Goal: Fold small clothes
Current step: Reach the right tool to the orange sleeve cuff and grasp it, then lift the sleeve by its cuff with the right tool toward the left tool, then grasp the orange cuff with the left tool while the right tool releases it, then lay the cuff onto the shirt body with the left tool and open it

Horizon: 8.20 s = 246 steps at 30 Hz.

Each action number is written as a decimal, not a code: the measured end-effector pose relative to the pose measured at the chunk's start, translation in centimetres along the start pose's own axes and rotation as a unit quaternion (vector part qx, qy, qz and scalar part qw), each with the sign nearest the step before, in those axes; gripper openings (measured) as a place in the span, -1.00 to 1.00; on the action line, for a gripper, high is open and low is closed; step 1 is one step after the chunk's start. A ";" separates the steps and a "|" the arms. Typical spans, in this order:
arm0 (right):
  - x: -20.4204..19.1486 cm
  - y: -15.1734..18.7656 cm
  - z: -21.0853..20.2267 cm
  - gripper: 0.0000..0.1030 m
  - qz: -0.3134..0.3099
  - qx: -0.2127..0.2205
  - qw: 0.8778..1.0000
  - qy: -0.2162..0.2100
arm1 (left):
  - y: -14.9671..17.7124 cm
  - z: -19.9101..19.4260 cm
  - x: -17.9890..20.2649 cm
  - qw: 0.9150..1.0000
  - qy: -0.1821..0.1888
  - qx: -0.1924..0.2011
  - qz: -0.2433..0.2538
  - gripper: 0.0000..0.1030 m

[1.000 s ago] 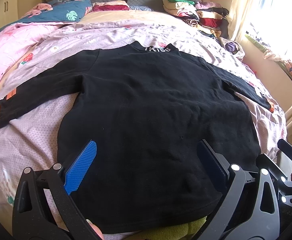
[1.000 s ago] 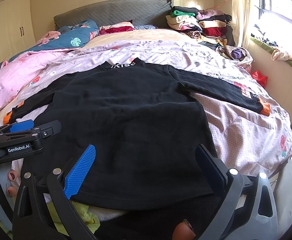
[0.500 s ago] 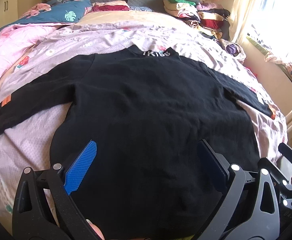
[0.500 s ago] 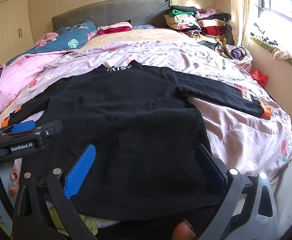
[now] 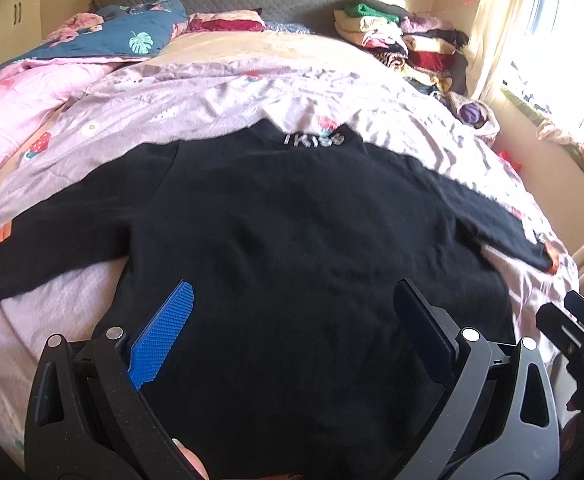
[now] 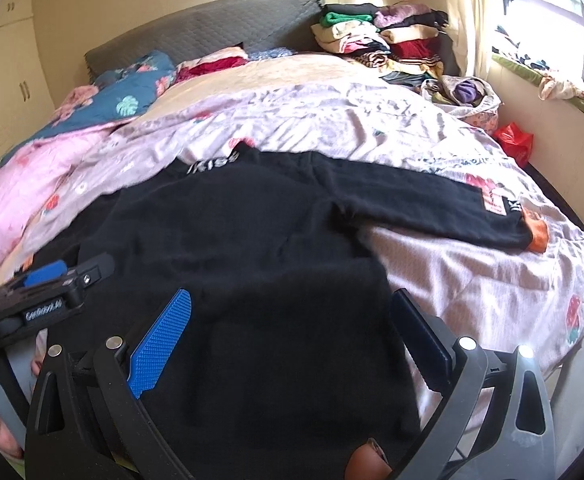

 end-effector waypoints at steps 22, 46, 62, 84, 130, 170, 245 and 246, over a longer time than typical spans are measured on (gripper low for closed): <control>5.3 -10.1 1.7 0.92 0.073 0.024 0.997 0.005 | -9.3 2.6 5.3 1.000 0.013 0.014 -0.001 0.82; 25.0 -6.4 7.4 0.92 0.300 -0.009 0.952 0.056 | -9.6 9.9 12.1 0.997 0.014 -0.047 0.052 0.82; 31.7 -3.8 10.8 0.44 0.375 -0.004 0.927 0.020 | -8.2 12.9 14.7 0.994 0.019 -0.072 0.077 0.82; 25.9 -7.2 4.2 -0.76 0.270 0.135 0.953 -0.028 | -7.7 7.7 7.9 0.998 0.050 -0.028 0.014 0.82; -8.0 -10.5 9.1 -0.77 -0.033 0.060 0.994 -0.084 | -8.9 5.9 -7.8 0.963 0.229 -0.031 -0.138 0.82; 1.7 -6.8 6.8 0.29 0.083 0.020 0.983 -0.165 | -7.4 9.2 -4.6 0.973 0.204 -0.052 -0.092 -0.90; -1.4 -6.0 13.2 0.62 0.013 0.002 0.996 -0.085 | -4.6 9.5 -6.7 0.997 0.057 -0.045 -0.039 -0.11; -1.5 -5.9 13.0 0.64 0.011 0.006 0.996 -0.088 | -4.6 9.4 -6.7 0.996 0.060 -0.045 -0.041 -0.03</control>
Point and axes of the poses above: each gripper's, at about its wrist camera, not at the fingertips, and z roughly the way its jaws point, x to its right, y to its underside, the point moved 2 cm from there along z, roughly the way its jaws point, and after that the axes turned 12 degrees about -x, right-handed, at the moved point
